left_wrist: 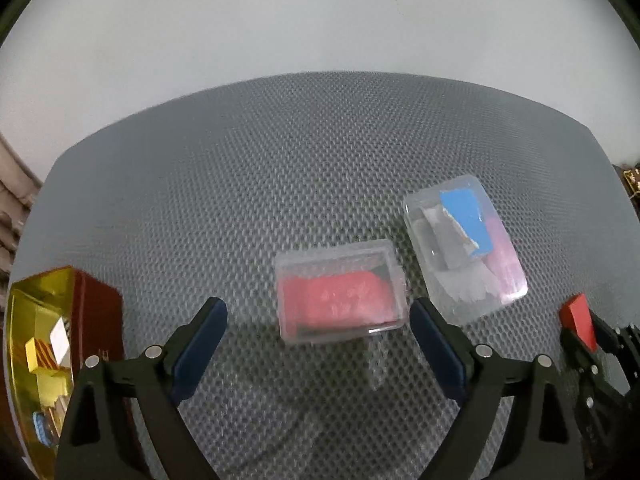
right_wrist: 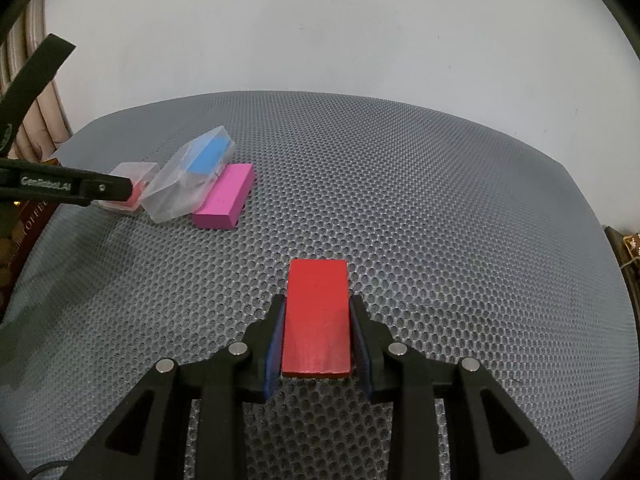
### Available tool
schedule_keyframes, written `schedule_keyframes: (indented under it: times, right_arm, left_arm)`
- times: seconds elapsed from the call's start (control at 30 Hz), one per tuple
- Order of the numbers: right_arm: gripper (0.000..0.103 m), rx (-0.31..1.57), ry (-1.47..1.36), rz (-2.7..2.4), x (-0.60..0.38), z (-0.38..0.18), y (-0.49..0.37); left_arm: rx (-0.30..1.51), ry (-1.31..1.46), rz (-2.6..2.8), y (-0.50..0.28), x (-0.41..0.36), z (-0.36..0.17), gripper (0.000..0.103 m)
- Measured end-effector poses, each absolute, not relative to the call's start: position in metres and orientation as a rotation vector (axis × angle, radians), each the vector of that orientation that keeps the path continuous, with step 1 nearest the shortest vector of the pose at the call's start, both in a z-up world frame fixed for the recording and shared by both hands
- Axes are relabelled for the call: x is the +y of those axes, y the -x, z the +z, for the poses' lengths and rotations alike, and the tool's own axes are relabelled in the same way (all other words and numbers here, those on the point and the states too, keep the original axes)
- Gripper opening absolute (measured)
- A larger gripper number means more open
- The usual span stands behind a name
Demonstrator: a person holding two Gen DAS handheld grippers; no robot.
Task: Organize rigid objects
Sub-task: 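Grasp the clear plastic box with red contents using the left tool, then carry the clear box with the left tool over the gold tray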
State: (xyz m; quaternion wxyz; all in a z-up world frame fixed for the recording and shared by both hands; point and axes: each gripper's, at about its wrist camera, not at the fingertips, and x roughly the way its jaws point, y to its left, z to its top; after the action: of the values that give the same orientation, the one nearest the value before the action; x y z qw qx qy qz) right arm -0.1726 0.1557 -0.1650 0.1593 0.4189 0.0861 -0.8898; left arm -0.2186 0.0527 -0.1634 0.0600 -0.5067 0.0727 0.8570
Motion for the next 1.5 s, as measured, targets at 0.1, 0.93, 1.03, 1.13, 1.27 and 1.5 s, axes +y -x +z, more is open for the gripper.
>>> schedule_keyframes:
  times: [0.1, 0.93, 1.03, 1.13, 1.27, 1.5]
  right_arm:
    - [0.032, 0.246, -1.198, -2.544, 0.156, -0.165, 0.173]
    - [0.032, 0.245, -1.199, -2.550, 0.180, -0.166, 0.170]
    - [0.032, 0.249, -1.199, -2.551, 0.178, -0.167, 0.171]
    - [0.032, 0.253, -1.199, -2.552, 0.176, -0.166, 0.174]
    - [0.032, 0.255, -1.199, -2.552, 0.170, -0.162, 0.184]
    - [0.032, 0.258, -1.200, -2.553, 0.168, -0.163, 0.184]
  left_arm:
    - [0.224, 1.558, 2.587, 0.225, 0.053, -0.168, 0.092]
    - [0.083, 1.602, 2.607, 0.215, 0.018, -0.172, 0.070]
    - [0.092, 1.598, 2.608, 0.213, 0.008, -0.165, 0.070]
    - [0.100, 1.588, 2.620, 0.215, 0.012, -0.160, 0.070]
    - [0.093, 1.585, 2.634, 0.206, 0.011, -0.148, 0.070]
    - [0.076, 1.585, 2.661, 0.189, -0.007, -0.131, 0.070]
